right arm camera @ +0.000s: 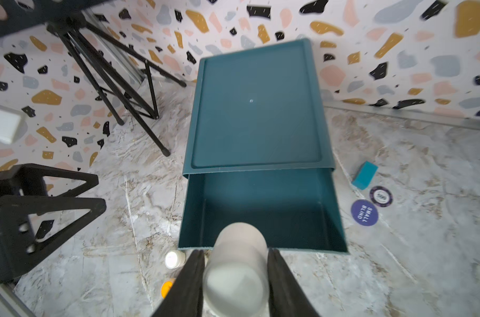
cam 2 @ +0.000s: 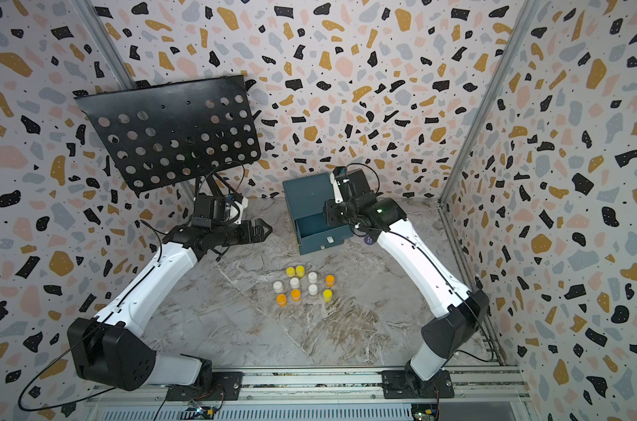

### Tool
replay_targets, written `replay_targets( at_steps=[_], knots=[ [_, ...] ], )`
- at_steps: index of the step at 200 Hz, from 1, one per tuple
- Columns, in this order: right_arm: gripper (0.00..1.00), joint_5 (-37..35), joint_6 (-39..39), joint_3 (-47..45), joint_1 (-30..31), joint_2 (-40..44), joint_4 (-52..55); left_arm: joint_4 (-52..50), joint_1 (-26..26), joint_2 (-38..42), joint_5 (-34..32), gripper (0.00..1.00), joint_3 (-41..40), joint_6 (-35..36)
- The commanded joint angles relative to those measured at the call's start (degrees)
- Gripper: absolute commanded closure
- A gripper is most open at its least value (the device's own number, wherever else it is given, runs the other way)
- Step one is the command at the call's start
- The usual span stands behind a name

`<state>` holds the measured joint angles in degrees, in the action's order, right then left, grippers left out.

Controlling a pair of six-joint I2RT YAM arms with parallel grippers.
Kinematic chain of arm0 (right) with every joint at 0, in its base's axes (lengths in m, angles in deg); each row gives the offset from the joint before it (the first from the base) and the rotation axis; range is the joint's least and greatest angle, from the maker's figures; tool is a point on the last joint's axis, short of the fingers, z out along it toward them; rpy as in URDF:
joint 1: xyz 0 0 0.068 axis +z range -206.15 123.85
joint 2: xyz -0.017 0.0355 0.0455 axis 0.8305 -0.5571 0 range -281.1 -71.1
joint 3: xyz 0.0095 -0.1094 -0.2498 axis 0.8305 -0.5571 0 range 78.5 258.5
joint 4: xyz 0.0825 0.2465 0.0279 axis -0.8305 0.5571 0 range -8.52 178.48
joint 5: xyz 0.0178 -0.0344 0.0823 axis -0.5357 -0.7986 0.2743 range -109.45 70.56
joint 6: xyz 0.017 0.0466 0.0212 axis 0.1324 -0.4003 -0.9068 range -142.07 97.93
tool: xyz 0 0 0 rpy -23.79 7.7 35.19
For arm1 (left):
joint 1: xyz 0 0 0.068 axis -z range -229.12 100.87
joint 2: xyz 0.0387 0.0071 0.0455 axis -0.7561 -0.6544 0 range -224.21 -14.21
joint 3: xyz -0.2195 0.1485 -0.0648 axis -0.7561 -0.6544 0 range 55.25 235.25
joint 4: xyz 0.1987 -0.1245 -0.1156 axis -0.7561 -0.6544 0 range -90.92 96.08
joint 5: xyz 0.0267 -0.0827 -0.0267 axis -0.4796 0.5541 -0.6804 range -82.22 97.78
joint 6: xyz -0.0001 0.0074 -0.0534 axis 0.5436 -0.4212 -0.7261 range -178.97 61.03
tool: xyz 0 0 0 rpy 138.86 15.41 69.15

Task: Put the paint cans in the drawer according to color
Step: Place the paint can in the drawer.

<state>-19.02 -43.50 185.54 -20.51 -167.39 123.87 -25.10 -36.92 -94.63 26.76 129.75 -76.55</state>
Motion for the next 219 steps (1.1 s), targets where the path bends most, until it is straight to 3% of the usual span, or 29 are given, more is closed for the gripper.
replay_targets(
  at_steps=[1, 41, 113, 138, 159, 176, 219],
  knots=[
    [0.8, 3.3, -0.2, 5.0, 0.7, -2.9, -0.8, 2.2, -0.2, 2.0, 0.6, 0.0, -0.8, 0.0],
    [0.8, 2.5, 0.2, 10.5, 1.8, -9.9, 1.0, 2.2, -0.2, 2.0, 0.0, 0.0, -1.1, 0.1],
    [0.76, 1.7, 1.4, 10.4, 2.8, -14.1, 2.5, 1.4, -0.3, 1.3, -0.7, 0.0, -0.5, 0.4],
    [0.71, 2.7, 1.7, 9.3, 2.9, -14.1, 2.5, 1.0, -0.3, 1.0, -0.8, 0.0, -0.3, 0.4],
    [0.55, 2.4, 2.2, 7.3, 2.9, -13.1, 2.1, 1.0, -0.3, 1.0, -1.1, 0.0, -0.4, 0.4],
    [0.49, 1.8, 2.6, 6.1, 2.9, -12.0, 1.6, 0.9, -0.3, 0.8, -1.5, 0.0, -0.4, 0.6],
    [0.43, 0.3, 3.5, 6.0, 2.9, -7.4, 2.0, 0.4, -0.4, 0.6, -2.2, 0.0, -0.1, 0.8]
  ],
)
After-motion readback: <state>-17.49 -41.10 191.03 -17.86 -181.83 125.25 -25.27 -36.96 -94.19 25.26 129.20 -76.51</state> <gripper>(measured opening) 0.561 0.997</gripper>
